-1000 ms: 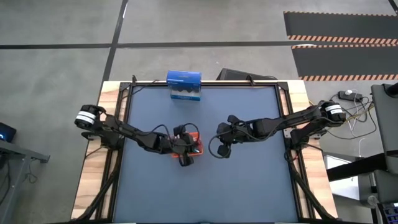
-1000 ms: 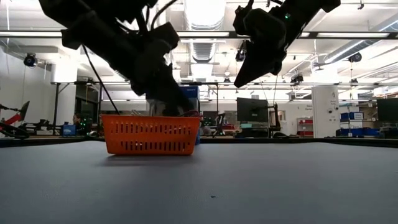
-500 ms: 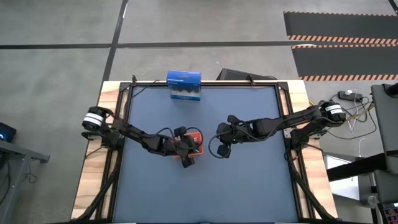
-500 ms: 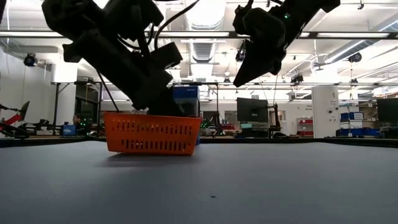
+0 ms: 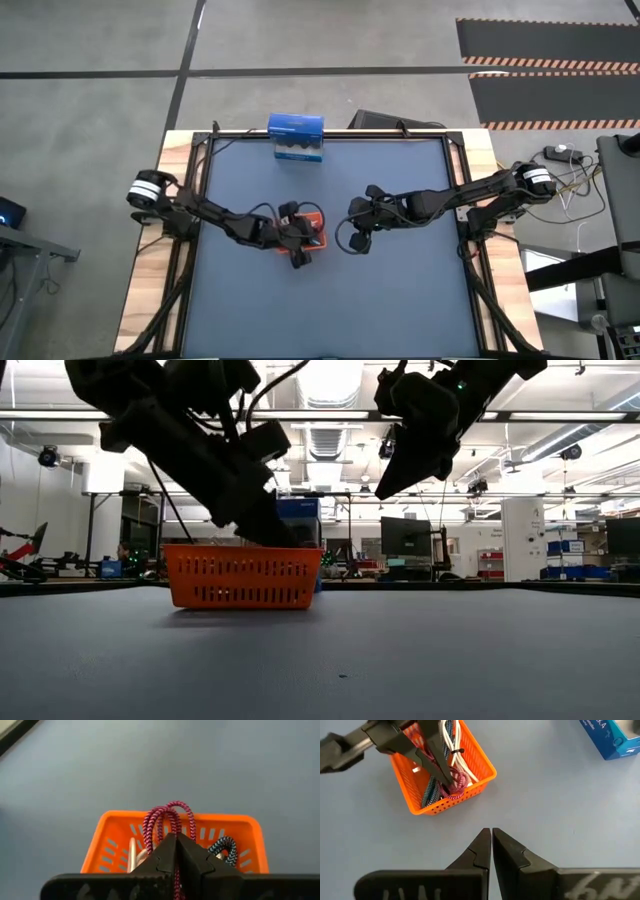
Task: Pick and place USB-C Cables
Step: Put the red charger cable into the orange bin
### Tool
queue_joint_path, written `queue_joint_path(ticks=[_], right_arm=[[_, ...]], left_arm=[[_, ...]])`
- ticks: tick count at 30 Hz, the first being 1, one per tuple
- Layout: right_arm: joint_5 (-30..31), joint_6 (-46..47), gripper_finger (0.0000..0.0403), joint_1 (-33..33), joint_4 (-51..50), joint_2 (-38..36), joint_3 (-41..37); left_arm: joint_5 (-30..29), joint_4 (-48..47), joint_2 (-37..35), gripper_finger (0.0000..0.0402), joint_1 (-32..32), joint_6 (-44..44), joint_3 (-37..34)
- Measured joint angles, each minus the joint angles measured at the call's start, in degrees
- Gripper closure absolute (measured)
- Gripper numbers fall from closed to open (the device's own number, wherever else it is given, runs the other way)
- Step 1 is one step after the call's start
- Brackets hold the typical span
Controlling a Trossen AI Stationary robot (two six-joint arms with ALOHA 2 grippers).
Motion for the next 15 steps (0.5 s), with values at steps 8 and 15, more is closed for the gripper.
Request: queue_joint_path(ticks=[8, 15], right_arm=[[0.0, 0.0, 0.0394, 0.0, 0.0, 0.0, 0.0], [0.0, 0.0, 0.0394, 0.0, 0.1, 0.0, 0.0]], left_arm=[[0.0, -0.1, -2.9, 0.0402, 0.0, 0.4, 0.0], [-0.4, 0.8, -0.8, 0.0402, 0.0, 0.3, 0.1]])
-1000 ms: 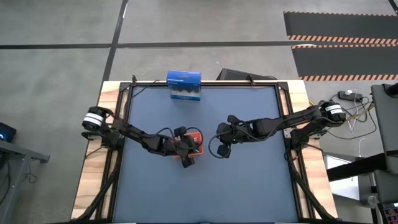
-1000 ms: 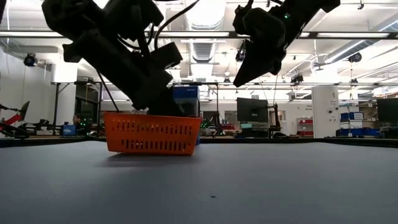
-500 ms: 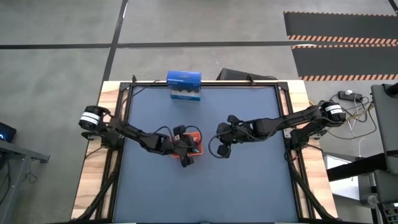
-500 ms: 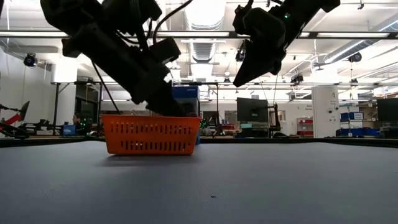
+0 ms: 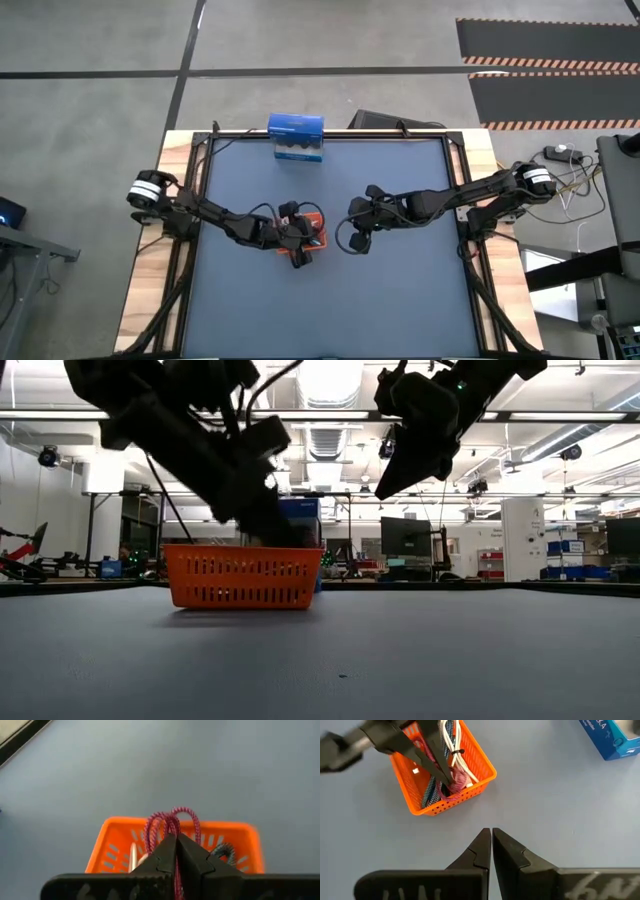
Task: Pick and place USB-C Cables
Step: Put the red charger cable into the orange bin
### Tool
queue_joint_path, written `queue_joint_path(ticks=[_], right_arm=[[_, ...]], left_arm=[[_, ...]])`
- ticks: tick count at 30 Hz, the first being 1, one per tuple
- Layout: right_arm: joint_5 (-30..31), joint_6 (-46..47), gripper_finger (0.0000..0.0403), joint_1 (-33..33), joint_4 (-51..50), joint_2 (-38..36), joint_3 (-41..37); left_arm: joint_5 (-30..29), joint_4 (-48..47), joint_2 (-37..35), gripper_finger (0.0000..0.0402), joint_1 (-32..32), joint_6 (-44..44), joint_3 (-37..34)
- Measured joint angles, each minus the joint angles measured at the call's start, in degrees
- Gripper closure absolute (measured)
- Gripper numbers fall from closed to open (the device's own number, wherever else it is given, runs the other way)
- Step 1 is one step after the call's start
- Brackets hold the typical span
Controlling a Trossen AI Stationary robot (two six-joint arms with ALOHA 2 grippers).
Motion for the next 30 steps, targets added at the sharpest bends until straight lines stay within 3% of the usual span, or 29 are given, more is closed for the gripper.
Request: queue_joint_path(ticks=[9, 20, 30], right_arm=[[0.0, 0.0, 0.0394, 0.0, 0.1, 0.0, 0.0], [0.0, 0.0, 0.0394, 0.0, -0.1, 0.0, 0.0], [0.0, -0.2, 0.0394, 0.0, -0.1, 0.0, 0.0]], left_arm=[[-1.0, -0.3, 1.4, 0.0402, 0.0, -0.4, 0.0], [-0.9, -3.1, -5.1, 0.0402, -0.2, -0.3, 0.1], [-0.9, 4.1, -3.4, 0.0402, -0.2, -0.3, 0.1]])
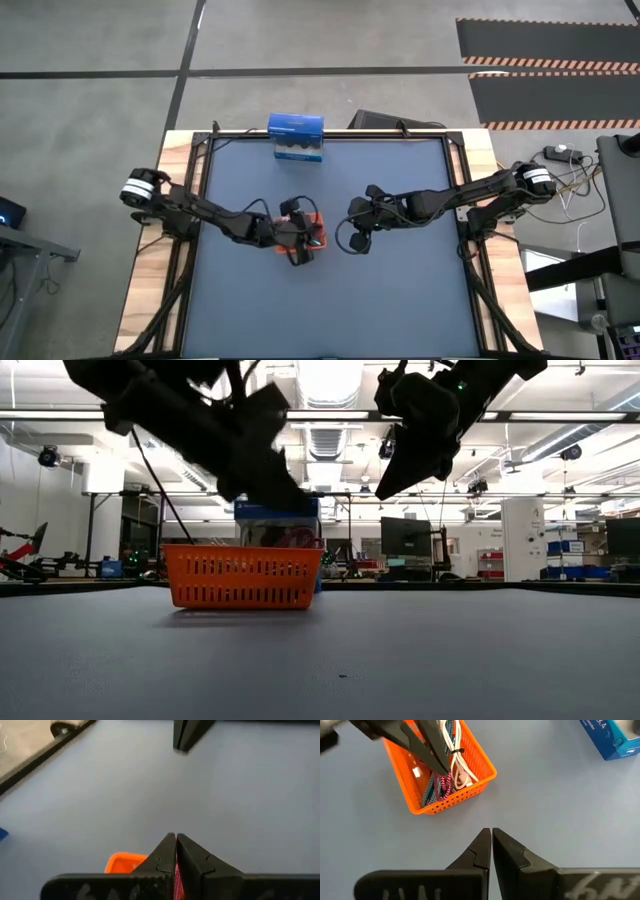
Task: Pick and place USB-C Cables
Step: Put the red charger cable into the orange bin
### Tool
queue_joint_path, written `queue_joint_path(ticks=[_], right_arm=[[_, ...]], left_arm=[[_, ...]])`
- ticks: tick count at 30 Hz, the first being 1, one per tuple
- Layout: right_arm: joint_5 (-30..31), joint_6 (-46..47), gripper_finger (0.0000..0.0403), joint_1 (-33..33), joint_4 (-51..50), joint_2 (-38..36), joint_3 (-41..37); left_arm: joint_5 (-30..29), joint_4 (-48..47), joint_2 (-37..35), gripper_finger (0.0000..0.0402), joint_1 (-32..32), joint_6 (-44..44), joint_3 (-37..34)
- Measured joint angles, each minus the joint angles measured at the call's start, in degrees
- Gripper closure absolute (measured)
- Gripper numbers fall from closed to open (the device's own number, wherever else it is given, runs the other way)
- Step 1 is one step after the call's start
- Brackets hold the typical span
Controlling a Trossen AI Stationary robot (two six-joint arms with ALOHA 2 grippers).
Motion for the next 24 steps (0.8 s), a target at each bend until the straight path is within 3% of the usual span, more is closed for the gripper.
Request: queue_joint_path(ticks=[11, 24], right_arm=[[0.0, 0.2, 0.0394, 0.0, 0.0, 0.0, 0.0], [0.0, 0.1, 0.0394, 0.0, -0.1, 0.0, 0.0]], left_arm=[[-1.2, 0.6, 5.4, 0.0402, 0.0, -2.9, -0.1], [-0.9, -1.4, 3.3, 0.0402, 0.0, -2.6, -0.1]])
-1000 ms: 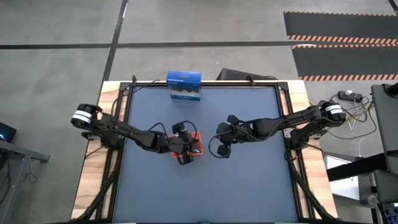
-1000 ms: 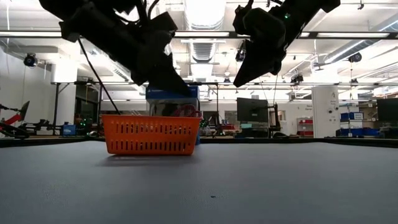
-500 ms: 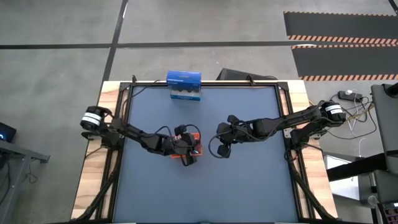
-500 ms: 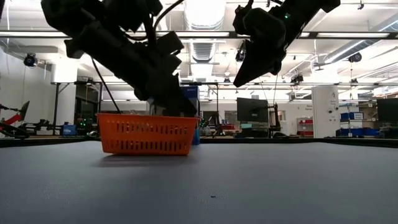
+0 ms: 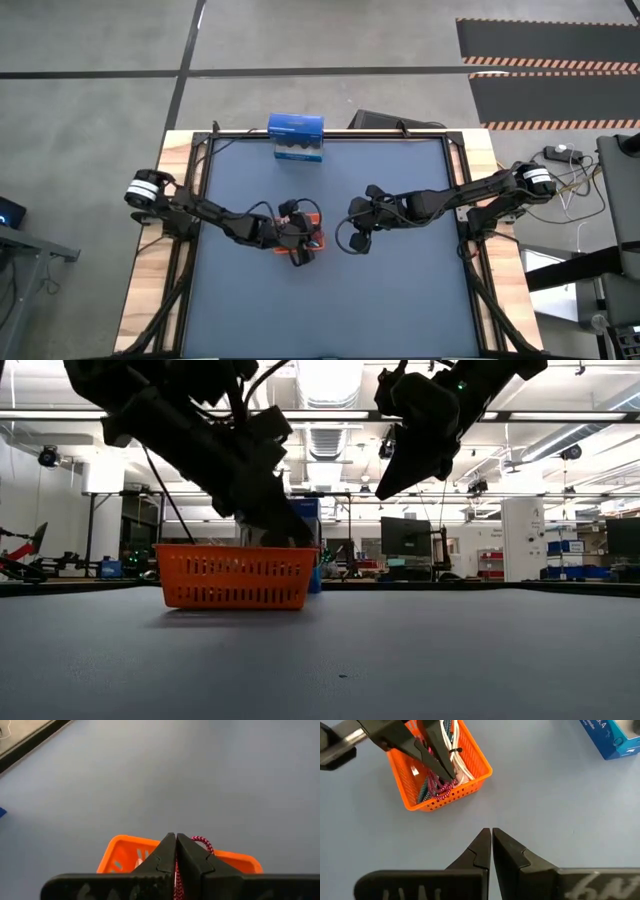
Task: Pick and place USB-C Cables
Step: Put the red charger cable into the orange bin
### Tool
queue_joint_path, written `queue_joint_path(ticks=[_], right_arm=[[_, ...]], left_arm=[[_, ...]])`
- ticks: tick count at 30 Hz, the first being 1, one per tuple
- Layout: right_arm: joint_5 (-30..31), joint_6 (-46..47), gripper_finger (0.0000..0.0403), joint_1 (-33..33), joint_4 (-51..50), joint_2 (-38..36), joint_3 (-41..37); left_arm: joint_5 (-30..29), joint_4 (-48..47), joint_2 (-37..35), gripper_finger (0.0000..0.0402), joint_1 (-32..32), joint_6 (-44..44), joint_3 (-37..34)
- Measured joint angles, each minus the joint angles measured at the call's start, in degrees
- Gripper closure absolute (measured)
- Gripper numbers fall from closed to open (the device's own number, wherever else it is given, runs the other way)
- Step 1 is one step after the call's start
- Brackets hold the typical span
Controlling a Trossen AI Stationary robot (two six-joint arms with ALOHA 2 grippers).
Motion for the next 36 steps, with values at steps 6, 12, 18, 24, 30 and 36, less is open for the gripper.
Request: queue_joint_path(ticks=[6, 12, 18, 24, 30, 36], right_arm=[[-0.4, 0.0, 0.0394, 0.0, 3.6, 0.9, -0.2], [-3.9, -1.4, 0.0394, 0.0, 11.6, 7.6, -0.4], [-4.7, -1.7, 0.0394, -0.1, 13.4, 13.6, 1.5], [-4.8, -2.6, 0.0394, -0.1, 14.3, 16.8, 3.4], [-4.6, -3.1, 0.0394, -0.1, 15.7, 17.5, 4.4], [-4.6, -3.8, 0.0394, -0.3, 19.5, 17.6, 4.5]], left_arm=[[0.1, -3.4, -4.0, 0.0402, -0.2, 0.1, 0.0], [2.7, -9.3, -7.9, 0.0402, -0.8, 1.4, 0.0], [5.9, -10.7, -6.4, 0.0402, -0.8, 1.1, -0.2], [5.8, -10.7, -4.1, 0.0402, -0.7, 1.0, -0.2], [5.6, -10.5, -3.2, 0.0402, -0.7, -0.5, -0.7], [5.2, -9.7, -3.2, 0.0402, -0.7, -3.4, -2.7]])
